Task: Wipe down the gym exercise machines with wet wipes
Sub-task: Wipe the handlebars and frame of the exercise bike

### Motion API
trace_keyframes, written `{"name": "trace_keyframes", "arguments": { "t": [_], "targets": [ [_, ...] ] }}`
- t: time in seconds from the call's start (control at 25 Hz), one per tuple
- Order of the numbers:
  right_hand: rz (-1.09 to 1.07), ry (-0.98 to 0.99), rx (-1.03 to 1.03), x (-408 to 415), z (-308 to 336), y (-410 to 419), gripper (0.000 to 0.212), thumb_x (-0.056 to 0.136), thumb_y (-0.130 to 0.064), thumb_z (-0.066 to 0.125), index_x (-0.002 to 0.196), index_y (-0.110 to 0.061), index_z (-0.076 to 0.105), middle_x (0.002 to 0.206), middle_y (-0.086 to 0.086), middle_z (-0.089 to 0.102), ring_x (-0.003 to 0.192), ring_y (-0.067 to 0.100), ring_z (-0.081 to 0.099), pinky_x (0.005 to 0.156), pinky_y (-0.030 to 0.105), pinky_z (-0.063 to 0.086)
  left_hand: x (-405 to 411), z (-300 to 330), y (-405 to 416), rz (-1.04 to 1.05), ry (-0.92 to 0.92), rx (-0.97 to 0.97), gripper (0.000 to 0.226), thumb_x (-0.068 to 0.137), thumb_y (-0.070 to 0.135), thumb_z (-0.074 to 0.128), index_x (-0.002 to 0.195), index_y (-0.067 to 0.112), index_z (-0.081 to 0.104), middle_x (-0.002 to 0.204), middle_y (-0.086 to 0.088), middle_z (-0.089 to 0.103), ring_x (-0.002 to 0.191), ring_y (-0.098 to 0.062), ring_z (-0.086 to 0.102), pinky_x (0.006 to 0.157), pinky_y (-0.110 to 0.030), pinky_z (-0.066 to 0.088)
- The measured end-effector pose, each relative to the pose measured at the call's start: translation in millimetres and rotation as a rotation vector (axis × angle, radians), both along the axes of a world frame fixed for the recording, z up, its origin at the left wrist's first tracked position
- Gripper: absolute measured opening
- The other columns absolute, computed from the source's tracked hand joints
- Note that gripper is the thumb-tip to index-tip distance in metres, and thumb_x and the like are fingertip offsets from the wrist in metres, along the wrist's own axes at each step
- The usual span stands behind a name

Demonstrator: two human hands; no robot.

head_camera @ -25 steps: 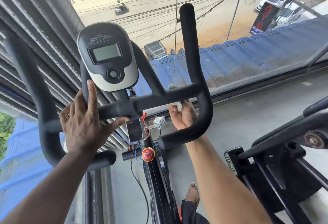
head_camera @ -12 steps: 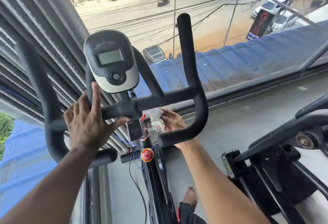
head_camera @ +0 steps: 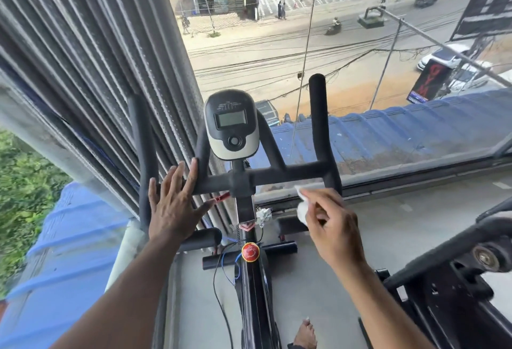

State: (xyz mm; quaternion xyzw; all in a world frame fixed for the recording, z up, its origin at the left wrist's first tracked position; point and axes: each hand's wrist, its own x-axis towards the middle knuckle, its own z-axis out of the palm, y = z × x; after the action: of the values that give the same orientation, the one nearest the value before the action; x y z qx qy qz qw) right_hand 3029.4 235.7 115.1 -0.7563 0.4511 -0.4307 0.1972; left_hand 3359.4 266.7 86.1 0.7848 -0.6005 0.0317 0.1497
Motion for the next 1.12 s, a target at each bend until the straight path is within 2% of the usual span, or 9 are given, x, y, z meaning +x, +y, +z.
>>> {"name": "trace_keyframes", "arguments": {
  "t": [0.12,0.2,0.32,0.44,0.52,0.64,0.76,0.88,1.12],
  "targets": [
    [-0.105,0.222,0.056,29.6,11.1,-55.8,0.04,0.09,0.005,0.064,0.127,-0.008,0.068,0.119,0.005,0.057,0.101,0.023,0.065,0.092,0.033,0.055,0.7,1.0,0.8,0.0,-0.008,-0.022,0.106,0.09,0.073,0.055,0.162,0.044,-0.016,0.17,0.0,0.025,0.159,-0.022,0.015,0.129,-0.057,0.002],
    [-0.174,0.286,0.09,38.4,5.2,-72.8,0.032,0.092,0.0,0.066,0.124,-0.008,0.07,0.115,0.008,0.059,0.095,0.027,0.066,0.088,0.027,0.053,0.8,0.5,0.9,0.0,0.0,-0.029,0.107,0.091,0.07,0.059,0.162,0.044,-0.016,0.168,0.0,0.028,0.159,-0.022,0.016,0.129,-0.056,0.002],
    [-0.23,0.183,0.063,58.9,2.0,-69.3,0.022,0.091,-0.003,0.07,0.112,-0.008,0.075,0.104,0.008,0.064,0.085,0.023,0.067,0.081,0.018,0.047,0.7,0.3,-1.9,0.006,-0.003,-0.033,0.11,0.09,0.067,0.064,0.162,0.045,-0.017,0.169,0.0,0.028,0.158,-0.023,0.018,0.129,-0.055,0.002],
    [-0.092,0.098,-0.035,110.9,-5.1,-43.4,0.014,0.089,0.003,0.07,0.101,-0.004,0.074,0.098,0.009,0.065,0.078,0.018,0.065,0.077,0.022,0.057,3.8,-2.2,-0.3,0.006,-0.006,-0.04,0.111,0.09,0.064,0.066,0.162,0.046,-0.016,0.17,0.002,0.027,0.158,-0.022,0.019,0.129,-0.056,0.003],
    [-0.028,0.067,-0.065,129.4,-8.6,-35.7,0.019,0.088,0.008,0.067,0.103,-0.002,0.073,0.102,0.008,0.066,0.084,0.018,0.067,0.083,0.017,0.054,4.6,-2.4,-1.4,0.005,0.0,-0.037,0.111,0.09,0.062,0.067,0.162,0.046,-0.016,0.17,0.004,0.026,0.159,-0.021,0.018,0.129,-0.056,0.003],
    [0.025,0.144,-0.045,103.9,-10.2,-44.8,0.026,0.088,0.009,0.066,0.11,-0.004,0.073,0.107,0.005,0.062,0.09,0.018,0.066,0.091,0.021,0.055,4.4,-2.0,-0.2,0.006,0.005,-0.038,0.113,0.088,0.061,0.069,0.162,0.046,-0.016,0.171,0.003,0.026,0.158,-0.021,0.018,0.129,-0.057,0.004],
    [-0.065,0.193,-0.05,70.5,-6.6,-61.5,0.023,0.091,0.004,0.067,0.111,-0.005,0.074,0.102,0.004,0.057,0.087,0.021,0.063,0.085,0.03,0.058,2.7,-0.1,0.1,0.002,0.012,-0.046,0.116,0.087,0.06,0.07,0.161,0.047,-0.018,0.17,0.003,0.027,0.158,-0.021,0.017,0.129,-0.055,0.001],
    [-0.048,0.205,-0.088,93.7,-4.8,-57.4,0.016,0.091,0.004,0.066,0.103,-0.001,0.073,0.094,0.008,0.06,0.083,0.023,0.062,0.078,0.033,0.057,3.2,-0.4,0.6,-0.004,0.014,-0.062,0.118,0.087,0.055,0.072,0.16,0.047,-0.02,0.169,0.002,0.029,0.158,-0.022,0.018,0.129,-0.056,0.001],
    [0.045,0.309,-0.029,98.0,-3.3,-57.7,0.028,0.094,0.002,0.064,0.12,-0.002,0.07,0.104,0.009,0.059,0.086,0.022,0.063,0.085,0.024,0.055,4.6,-1.0,1.5,-0.01,0.026,-0.077,0.118,0.087,0.05,0.075,0.161,0.047,-0.017,0.166,0.001,0.034,0.157,-0.022,0.022,0.129,-0.056,0.003]
  ]
}}
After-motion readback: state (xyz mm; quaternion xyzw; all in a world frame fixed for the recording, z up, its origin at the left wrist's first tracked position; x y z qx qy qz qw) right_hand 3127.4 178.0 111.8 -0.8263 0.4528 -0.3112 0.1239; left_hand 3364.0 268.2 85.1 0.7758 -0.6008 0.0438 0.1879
